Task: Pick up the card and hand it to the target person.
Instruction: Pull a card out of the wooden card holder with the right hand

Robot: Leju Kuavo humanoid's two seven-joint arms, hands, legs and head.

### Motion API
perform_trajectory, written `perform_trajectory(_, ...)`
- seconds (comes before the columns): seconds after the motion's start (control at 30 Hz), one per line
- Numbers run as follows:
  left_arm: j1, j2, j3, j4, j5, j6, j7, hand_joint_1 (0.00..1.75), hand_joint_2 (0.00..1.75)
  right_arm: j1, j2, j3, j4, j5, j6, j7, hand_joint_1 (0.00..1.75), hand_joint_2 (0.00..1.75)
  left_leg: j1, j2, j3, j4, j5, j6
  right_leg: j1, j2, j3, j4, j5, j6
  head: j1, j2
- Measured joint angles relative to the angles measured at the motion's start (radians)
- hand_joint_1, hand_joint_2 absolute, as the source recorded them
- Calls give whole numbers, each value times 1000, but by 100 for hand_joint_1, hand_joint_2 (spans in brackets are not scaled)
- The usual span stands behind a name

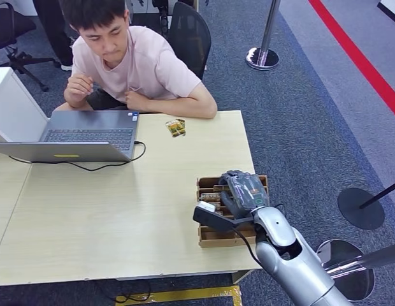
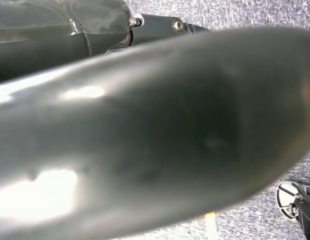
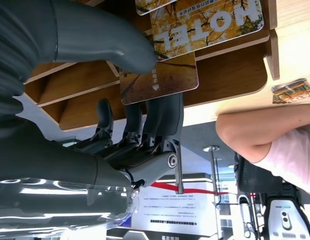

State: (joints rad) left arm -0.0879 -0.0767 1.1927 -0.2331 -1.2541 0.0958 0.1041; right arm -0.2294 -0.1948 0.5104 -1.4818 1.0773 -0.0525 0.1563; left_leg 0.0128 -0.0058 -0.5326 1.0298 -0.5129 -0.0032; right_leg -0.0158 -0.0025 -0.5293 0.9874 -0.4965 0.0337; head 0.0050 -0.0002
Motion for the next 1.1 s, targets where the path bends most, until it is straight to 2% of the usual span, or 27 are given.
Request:
perform_trajectory(0.03, 0, 0, 0, 0, -1, 0, -2, 0, 0, 0, 0, 0, 0, 0, 0, 0, 107, 175, 0, 0, 0, 0, 0, 0, 0, 0, 0, 0, 0, 0, 0, 0)
perform_trajectory(0.17, 0, 0, 0, 0, -5, -3, -16, 0, 175, 1, 0, 0, 0, 0, -1, 1, 119, 175, 0, 0, 0, 0, 0, 0, 0, 0, 0, 0, 0, 0, 0, 0)
perform_trajectory(0.2, 0, 0, 0, 0, -5, -3, -18, 0, 175, 1, 0, 0, 0, 0, -1, 1, 122, 175, 0, 0, 0, 0, 0, 0, 0, 0, 0, 0, 0, 0, 0, 0)
perform_trajectory(0.33, 0, 0, 0, 0, -5, -1, -19, 0, 0, 0, 0, 0, 2, -1, -2, 2, 147, 175, 0, 0, 0, 0, 0, 0, 0, 0, 0, 0, 0, 0, 0, 0)
perform_trajectory(0.5, 0, 0, 0, 0, -5, 2, -19, 0, 0, -2, 0, 0, 5, -5, -3, 1, 152, 175, 0, 0, 0, 0, 0, 0, 0, 0, 0, 0, 0, 0, 0, 0)
perform_trajectory(0.63, 0, 0, 0, 0, -5, 2, -20, 0, 175, -2, -1, 0, 6, -8, -3, -1, 149, 175, 0, 0, 0, 0, 0, 0, 0, 0, 0, 0, 0, 0, 0, 0)
perform_trajectory(0.9, 0, 0, 0, 0, -7, 20, -25, 0, 175, -2, 0, 0, 6, -10, -8, -5, 148, 175, 0, 0, 0, 0, 0, 0, 0, 0, 0, 0, 0, 0, 0, 0)
perform_trajectory(1.1, 0, 0, 0, 0, -3, 22, -29, 0, 175, 0, -1, -1, -3, -39, -71, -55, 148, 175, 0, 0, 0, 0, 0, 0, 0, 0, 0, 0, 0, 0, 0, 0)
